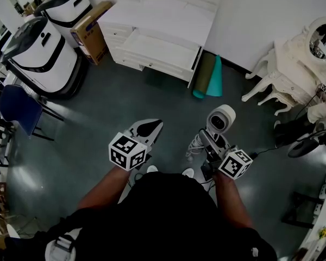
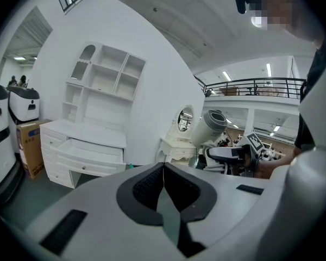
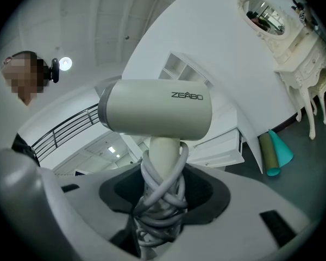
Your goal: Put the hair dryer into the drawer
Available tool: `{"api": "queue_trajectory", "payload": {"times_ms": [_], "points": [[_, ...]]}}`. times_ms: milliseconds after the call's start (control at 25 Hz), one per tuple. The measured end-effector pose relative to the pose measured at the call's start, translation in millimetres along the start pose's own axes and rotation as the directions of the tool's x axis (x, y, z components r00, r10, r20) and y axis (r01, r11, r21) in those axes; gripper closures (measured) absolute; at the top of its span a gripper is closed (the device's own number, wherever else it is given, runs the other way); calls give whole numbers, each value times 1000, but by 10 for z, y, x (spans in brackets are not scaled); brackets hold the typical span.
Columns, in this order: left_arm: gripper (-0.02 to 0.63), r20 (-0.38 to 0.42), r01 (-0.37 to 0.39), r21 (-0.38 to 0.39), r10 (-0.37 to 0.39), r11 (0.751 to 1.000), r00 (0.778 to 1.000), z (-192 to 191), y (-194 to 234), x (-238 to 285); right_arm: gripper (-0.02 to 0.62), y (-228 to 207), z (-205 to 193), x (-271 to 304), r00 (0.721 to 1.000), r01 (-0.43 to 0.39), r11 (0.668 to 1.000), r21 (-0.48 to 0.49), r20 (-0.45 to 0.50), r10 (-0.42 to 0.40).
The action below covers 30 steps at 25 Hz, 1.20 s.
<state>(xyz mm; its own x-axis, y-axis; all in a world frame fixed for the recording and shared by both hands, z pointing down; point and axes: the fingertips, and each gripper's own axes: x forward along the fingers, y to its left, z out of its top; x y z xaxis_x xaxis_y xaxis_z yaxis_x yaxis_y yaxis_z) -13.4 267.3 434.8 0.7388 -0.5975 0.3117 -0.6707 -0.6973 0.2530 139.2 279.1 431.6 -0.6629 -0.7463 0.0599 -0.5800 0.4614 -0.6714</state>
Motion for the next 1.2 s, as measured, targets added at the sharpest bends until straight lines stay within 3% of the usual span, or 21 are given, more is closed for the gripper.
{"api": "queue_trajectory", "payload": {"times_ms": [360,1200], "points": [[595,2,7,-1,-7,1000,1000,-48,-30,-29,380,142,-82,-18,999,-47,999,-4,-13,47],[595,7,24,-7,-24,1000,1000,-99,128,-318,380,327,-351,136,998,9,998,-55,-60,-12]]}}
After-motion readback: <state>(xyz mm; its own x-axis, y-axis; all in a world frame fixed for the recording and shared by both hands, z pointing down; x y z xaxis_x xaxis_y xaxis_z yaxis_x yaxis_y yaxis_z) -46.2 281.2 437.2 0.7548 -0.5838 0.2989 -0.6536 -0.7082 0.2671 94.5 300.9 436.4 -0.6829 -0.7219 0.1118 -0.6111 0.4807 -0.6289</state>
